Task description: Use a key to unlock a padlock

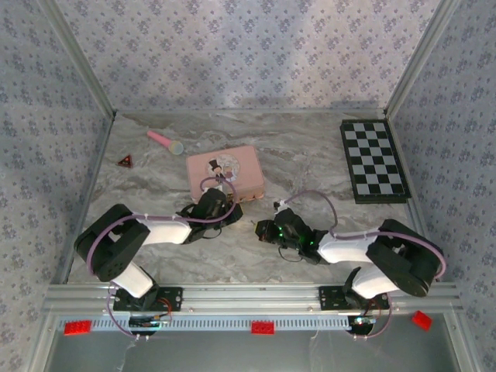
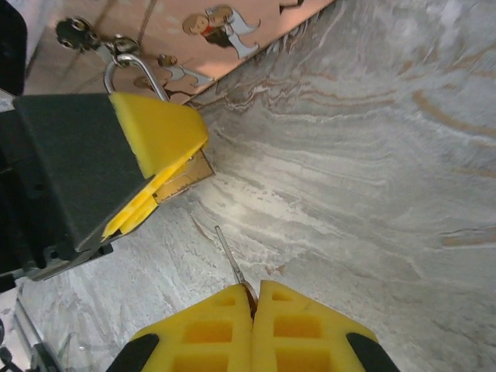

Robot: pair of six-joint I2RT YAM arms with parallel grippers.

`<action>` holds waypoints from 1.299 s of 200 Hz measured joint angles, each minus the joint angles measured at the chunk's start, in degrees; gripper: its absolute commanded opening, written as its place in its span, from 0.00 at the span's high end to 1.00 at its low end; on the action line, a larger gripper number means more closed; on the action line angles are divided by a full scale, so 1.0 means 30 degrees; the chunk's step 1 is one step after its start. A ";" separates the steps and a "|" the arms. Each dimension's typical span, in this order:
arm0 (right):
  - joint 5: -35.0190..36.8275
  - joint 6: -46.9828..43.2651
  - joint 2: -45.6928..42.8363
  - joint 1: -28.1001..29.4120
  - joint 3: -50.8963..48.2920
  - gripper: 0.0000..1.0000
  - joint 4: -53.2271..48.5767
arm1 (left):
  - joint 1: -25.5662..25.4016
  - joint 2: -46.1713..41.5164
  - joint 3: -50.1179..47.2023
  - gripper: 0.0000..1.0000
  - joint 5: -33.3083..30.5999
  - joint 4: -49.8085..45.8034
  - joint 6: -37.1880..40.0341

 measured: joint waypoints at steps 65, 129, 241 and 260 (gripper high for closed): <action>-0.2004 0.1698 0.2455 -0.0583 -0.0073 1.00 0.3548 | 0.0131 0.0000 -0.0058 0.85 0.0583 0.0160 -0.0495; -0.3716 0.3548 0.5144 -0.1421 -0.0845 1.00 0.7774 | 0.0561 0.0007 -0.0634 0.86 0.1362 0.1756 -0.1078; -0.5064 0.5989 0.6798 -0.1800 -0.1304 1.00 1.1941 | 0.0692 0.0007 -0.0918 0.86 0.1719 0.2543 -0.1341; -0.5231 0.6696 0.7490 -0.1792 -0.1311 1.00 1.2706 | 0.0729 0.0007 -0.0991 0.86 0.1785 0.2696 -0.1348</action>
